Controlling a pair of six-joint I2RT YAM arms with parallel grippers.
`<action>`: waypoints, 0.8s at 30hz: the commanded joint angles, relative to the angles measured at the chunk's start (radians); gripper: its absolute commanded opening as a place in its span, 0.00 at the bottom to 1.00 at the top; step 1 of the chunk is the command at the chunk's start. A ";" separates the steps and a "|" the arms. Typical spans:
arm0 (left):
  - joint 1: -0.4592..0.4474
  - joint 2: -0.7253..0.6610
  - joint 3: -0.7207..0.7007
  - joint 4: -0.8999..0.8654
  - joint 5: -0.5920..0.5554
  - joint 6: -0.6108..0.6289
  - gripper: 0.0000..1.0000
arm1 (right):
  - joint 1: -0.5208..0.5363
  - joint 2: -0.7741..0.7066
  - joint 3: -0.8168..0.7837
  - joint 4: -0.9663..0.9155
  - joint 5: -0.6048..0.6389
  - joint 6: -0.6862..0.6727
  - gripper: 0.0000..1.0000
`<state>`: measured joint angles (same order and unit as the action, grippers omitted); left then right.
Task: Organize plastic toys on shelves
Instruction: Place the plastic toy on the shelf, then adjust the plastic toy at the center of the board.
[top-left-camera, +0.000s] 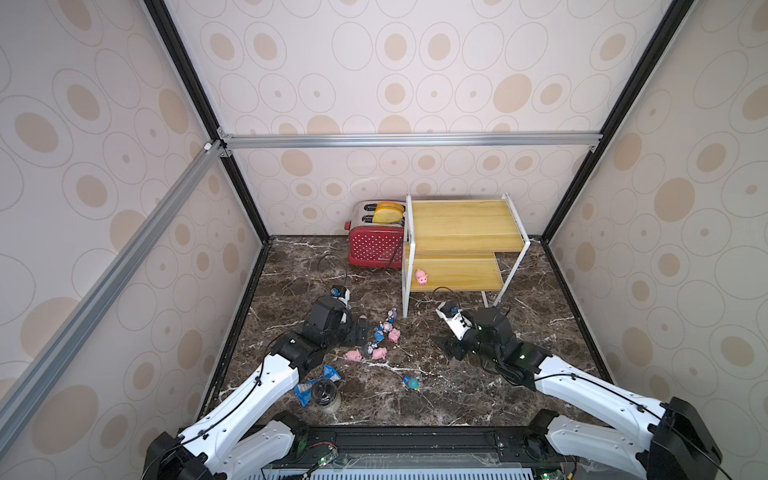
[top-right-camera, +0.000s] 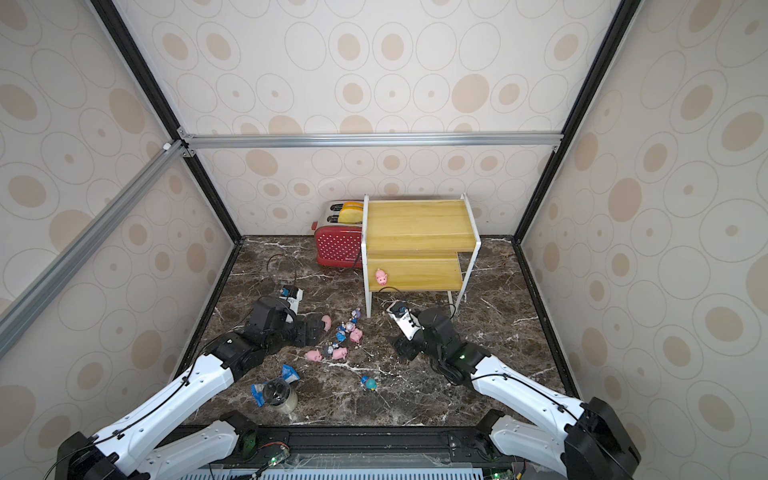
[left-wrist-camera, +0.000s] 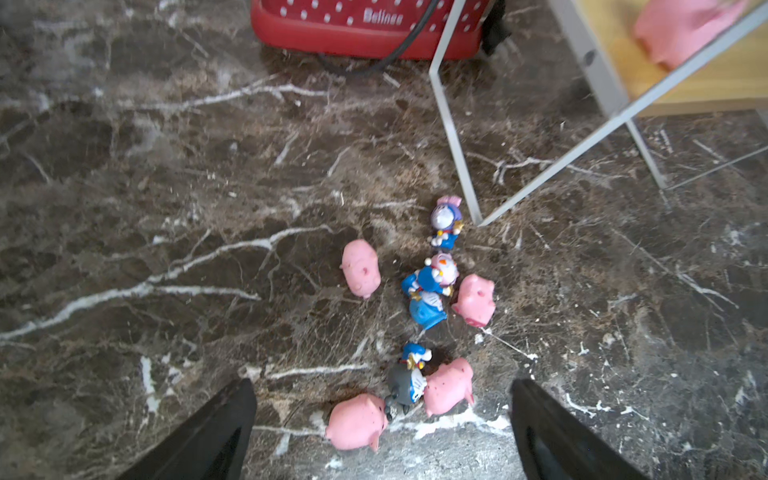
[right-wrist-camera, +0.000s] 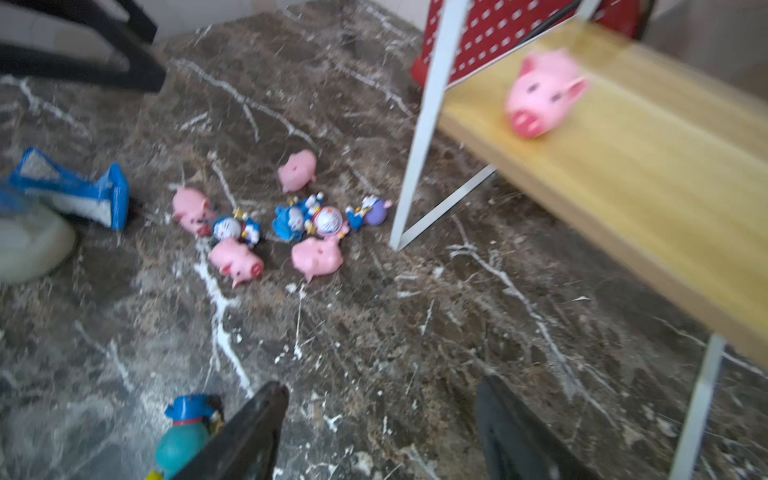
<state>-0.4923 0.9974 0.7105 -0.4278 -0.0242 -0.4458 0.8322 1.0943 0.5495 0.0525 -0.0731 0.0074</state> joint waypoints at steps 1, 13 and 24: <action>0.049 0.024 -0.016 -0.046 0.019 -0.080 0.99 | 0.053 0.097 -0.026 0.112 -0.052 -0.067 0.73; 0.072 0.038 -0.010 -0.100 -0.020 -0.055 0.99 | 0.159 0.533 0.233 0.216 0.065 -0.284 0.58; 0.081 0.045 -0.017 -0.137 -0.105 -0.086 0.99 | 0.227 0.692 0.358 0.167 0.234 -0.367 0.52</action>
<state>-0.4198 1.0428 0.6857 -0.5255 -0.0849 -0.5068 1.0374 1.7618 0.8745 0.2432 0.1234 -0.3264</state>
